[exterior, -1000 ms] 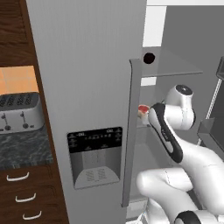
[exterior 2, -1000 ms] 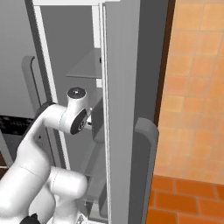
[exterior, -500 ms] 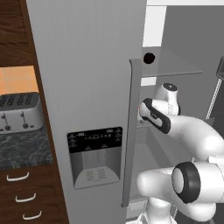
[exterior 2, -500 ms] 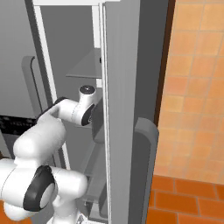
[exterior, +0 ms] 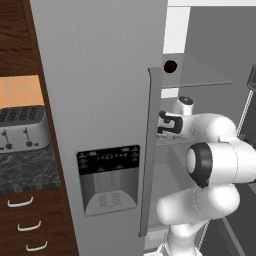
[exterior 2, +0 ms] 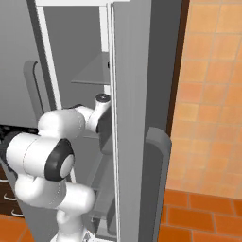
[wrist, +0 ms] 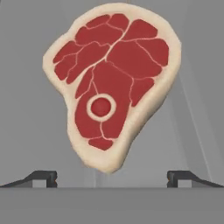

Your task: Place one avocado and one steak in each tupperware on the nearby counter, to pack two identical lunches.

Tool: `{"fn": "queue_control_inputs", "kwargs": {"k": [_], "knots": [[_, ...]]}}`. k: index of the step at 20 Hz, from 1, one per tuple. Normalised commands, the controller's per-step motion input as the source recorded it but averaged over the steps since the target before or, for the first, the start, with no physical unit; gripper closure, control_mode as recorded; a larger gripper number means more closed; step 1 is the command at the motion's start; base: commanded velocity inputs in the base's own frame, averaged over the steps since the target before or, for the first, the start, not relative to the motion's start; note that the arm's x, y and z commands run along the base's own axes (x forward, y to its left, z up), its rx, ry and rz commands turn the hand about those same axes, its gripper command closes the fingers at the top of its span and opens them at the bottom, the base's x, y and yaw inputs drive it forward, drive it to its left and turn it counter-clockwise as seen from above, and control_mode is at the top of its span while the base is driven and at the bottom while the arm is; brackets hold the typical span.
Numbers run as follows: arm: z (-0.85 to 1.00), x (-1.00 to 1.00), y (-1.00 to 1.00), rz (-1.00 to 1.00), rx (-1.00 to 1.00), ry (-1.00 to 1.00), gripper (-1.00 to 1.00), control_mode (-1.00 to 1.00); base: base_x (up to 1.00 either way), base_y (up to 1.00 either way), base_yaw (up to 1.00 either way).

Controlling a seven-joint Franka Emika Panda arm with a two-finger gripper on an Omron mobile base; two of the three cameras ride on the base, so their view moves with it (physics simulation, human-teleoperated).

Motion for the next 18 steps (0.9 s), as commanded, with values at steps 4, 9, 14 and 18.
{"fn": "queue_control_inputs", "kwargs": {"k": [4,9,14,18], "knots": [[-0.44,0.65,0.00,0.00,0.00,0.05,-1.00,-1.00,0.00,0.00,0.00],[-0.43,0.35,0.00,0.01,0.00,0.00,-1.00,-1.00,0.00,0.00,0.00],[-0.14,-0.14,-0.26,0.01,0.00,-0.17,-1.00,-1.00,0.00,0.00,0.00],[-0.05,0.06,0.00,0.00,0.00,-0.10,-1.00,-1.00,0.00,0.00,0.00]]}}
